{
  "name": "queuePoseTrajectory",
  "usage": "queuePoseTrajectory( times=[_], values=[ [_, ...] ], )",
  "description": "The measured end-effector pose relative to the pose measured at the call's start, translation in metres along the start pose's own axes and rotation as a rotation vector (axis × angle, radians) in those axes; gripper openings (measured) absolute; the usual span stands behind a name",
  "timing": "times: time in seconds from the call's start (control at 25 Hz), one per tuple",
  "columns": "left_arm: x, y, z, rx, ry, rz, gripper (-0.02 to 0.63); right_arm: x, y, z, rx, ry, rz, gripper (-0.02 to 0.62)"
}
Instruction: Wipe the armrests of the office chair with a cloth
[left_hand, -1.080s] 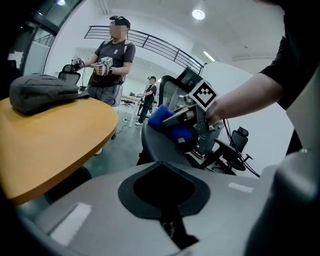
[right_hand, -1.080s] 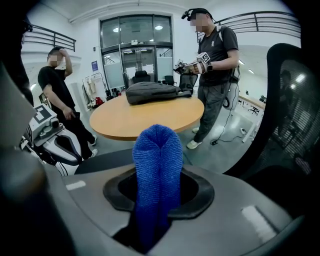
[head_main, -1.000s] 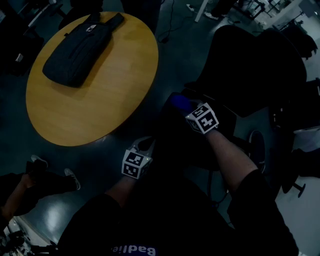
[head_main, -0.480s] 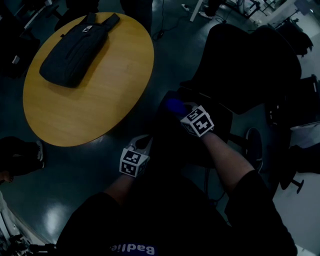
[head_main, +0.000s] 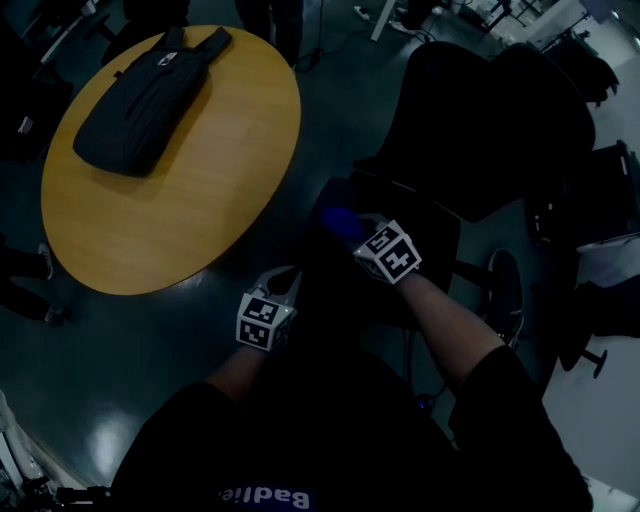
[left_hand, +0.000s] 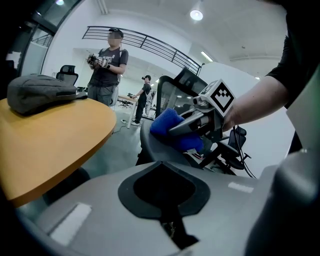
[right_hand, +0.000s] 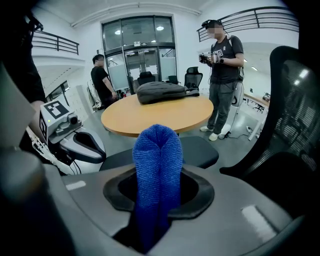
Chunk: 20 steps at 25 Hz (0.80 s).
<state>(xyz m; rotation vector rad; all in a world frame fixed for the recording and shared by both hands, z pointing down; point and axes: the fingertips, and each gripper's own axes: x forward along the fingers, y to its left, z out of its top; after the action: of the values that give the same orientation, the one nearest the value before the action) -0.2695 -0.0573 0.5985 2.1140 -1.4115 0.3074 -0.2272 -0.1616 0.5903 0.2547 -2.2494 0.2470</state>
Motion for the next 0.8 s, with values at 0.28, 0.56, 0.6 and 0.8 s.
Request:
queuePoseTrajectory(
  times=[0.28, 0.56, 0.6, 0.8],
  values=[
    [0.002, 0.001, -0.001, 0.006, -0.005, -0.008, 0.014, -0.001, 0.017, -0.008, 0.021, -0.006, 0.006, 0.129],
    [0.0, 0.001, -0.004, 0.015, 0.014, -0.024, 0.014, -0.002, 0.047, -0.013, 0.029, -0.012, 0.033, 0.13],
    [0.001, 0.0, -0.003, 0.02, 0.013, -0.027, 0.014, -0.004, 0.05, -0.015, 0.026, -0.01, 0.036, 0.129],
    [0.002, -0.001, -0.001, 0.047, 0.019, -0.036, 0.014, -0.008, 0.066, -0.019, 0.013, 0.004, 0.046, 0.129]
  ],
)
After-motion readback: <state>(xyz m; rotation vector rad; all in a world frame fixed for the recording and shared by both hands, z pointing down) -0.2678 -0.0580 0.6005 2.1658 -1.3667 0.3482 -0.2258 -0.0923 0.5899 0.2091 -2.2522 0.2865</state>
